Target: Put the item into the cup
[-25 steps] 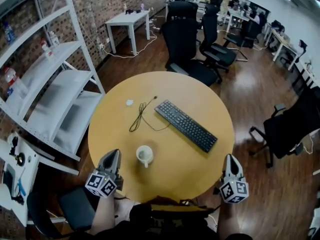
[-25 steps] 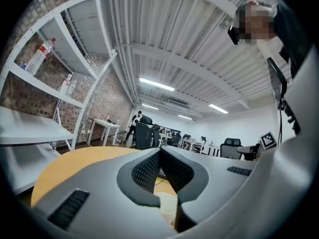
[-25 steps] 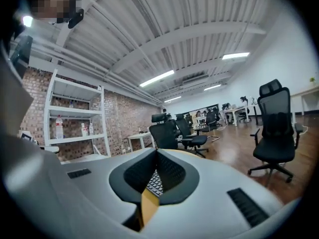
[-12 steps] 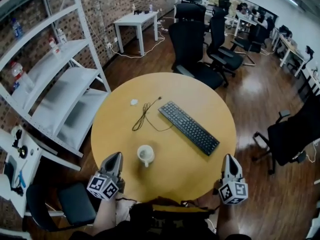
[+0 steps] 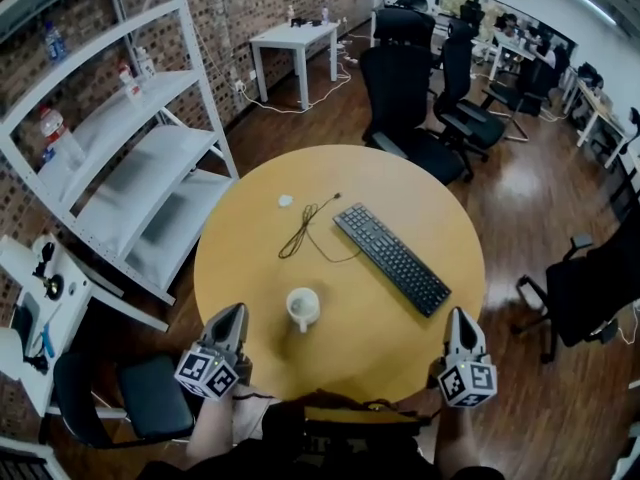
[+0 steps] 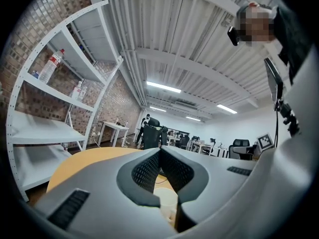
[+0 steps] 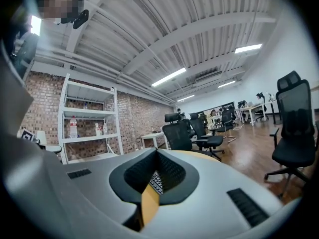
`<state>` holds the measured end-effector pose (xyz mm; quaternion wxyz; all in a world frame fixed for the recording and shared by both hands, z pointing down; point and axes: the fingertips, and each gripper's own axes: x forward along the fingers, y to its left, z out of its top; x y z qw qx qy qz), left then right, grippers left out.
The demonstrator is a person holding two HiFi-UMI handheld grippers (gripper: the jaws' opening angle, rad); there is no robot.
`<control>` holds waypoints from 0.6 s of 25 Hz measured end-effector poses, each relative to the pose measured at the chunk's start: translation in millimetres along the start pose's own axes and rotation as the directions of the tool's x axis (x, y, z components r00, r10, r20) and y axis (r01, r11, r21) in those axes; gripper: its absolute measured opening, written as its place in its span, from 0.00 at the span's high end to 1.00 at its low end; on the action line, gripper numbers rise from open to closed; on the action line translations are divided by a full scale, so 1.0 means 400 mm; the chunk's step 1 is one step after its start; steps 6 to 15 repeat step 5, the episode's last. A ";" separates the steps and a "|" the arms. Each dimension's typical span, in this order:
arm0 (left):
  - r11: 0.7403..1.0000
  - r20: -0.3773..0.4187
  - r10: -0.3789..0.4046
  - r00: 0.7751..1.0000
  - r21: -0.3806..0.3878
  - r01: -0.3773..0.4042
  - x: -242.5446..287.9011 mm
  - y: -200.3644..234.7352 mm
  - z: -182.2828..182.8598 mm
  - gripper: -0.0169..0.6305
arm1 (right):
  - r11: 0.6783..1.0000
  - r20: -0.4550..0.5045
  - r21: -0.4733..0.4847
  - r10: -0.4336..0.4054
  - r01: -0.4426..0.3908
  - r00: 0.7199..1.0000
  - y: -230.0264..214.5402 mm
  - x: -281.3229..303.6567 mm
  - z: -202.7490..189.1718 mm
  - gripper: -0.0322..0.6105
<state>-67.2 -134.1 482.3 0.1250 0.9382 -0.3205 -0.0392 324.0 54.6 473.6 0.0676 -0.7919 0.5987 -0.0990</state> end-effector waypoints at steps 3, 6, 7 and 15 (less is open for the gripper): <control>1.000 0.003 0.013 1.000 0.004 -0.013 -0.013 0.006 -0.007 0.99 | 1.000 0.002 -0.006 -0.005 0.005 1.000 0.008 0.009 0.000 0.94; 1.000 0.002 0.016 1.000 0.005 -0.016 -0.020 0.007 -0.013 0.99 | 1.000 0.004 -0.007 -0.002 0.002 1.000 0.013 0.012 -0.002 0.94; 1.000 0.002 0.016 1.000 0.005 -0.016 -0.020 0.007 -0.013 0.99 | 1.000 0.004 -0.007 -0.002 0.002 1.000 0.013 0.012 -0.002 0.94; 1.000 0.002 0.016 1.000 0.005 -0.016 -0.020 0.007 -0.013 0.99 | 1.000 0.004 -0.007 -0.002 0.002 1.000 0.013 0.012 -0.002 0.94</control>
